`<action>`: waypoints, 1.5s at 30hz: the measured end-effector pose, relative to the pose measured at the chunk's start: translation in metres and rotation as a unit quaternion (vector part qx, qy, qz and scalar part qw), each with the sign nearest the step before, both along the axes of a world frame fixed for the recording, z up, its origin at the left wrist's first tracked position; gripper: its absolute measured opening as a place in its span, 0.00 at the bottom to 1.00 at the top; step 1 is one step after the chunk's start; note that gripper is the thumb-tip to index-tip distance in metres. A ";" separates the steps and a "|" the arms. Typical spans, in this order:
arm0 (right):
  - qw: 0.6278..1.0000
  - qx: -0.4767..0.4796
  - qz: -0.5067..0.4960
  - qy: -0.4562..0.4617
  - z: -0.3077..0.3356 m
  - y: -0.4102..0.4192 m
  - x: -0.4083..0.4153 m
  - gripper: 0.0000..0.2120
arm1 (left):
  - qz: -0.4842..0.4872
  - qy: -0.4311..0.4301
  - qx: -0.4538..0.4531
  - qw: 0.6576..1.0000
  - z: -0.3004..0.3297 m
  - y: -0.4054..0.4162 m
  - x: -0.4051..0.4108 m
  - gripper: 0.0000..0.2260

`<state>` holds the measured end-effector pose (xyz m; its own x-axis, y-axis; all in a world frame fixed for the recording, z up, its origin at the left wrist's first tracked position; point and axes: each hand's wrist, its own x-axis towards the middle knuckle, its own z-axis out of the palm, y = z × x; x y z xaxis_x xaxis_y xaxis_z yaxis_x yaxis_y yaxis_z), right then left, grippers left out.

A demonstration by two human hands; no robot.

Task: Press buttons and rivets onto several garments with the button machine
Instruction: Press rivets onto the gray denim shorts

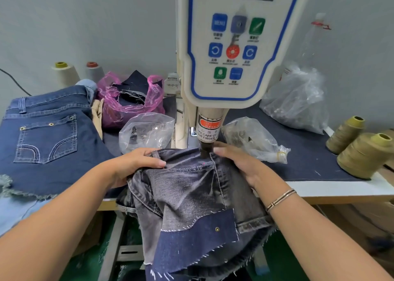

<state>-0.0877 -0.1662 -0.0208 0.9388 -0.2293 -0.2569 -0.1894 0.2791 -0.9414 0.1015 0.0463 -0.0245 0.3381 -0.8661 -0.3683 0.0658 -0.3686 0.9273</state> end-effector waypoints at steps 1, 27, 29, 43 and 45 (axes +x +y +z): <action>1.000 -0.012 0.010 -0.004 -0.002 -0.002 -0.001 0.17 | 0.004 -0.001 -0.002 1.000 0.000 -0.002 0.000 0.34; 0.939 -0.330 0.029 -0.091 -0.024 0.006 -0.014 0.19 | 0.091 0.017 -0.027 0.995 -0.012 -0.006 0.002 0.36; 0.935 -0.342 0.024 -0.095 -0.025 0.006 -0.014 0.19 | 0.079 0.021 -0.036 0.996 -0.010 -0.007 0.002 0.27; 0.962 -0.250 -0.026 -0.110 -0.023 0.010 -0.015 0.13 | 0.137 0.015 -0.074 0.988 -0.013 -0.012 -0.001 0.20; 0.962 -0.249 -0.037 -0.108 -0.022 0.010 -0.013 0.14 | 0.145 0.017 -0.078 0.986 -0.015 -0.012 -0.001 0.19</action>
<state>-0.1012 -0.1559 -0.0430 0.9345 -0.3411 0.1019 0.0296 -0.2109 -0.9771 0.1008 0.0345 -0.0390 0.5698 -0.7818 -0.2532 0.1796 -0.1822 0.9667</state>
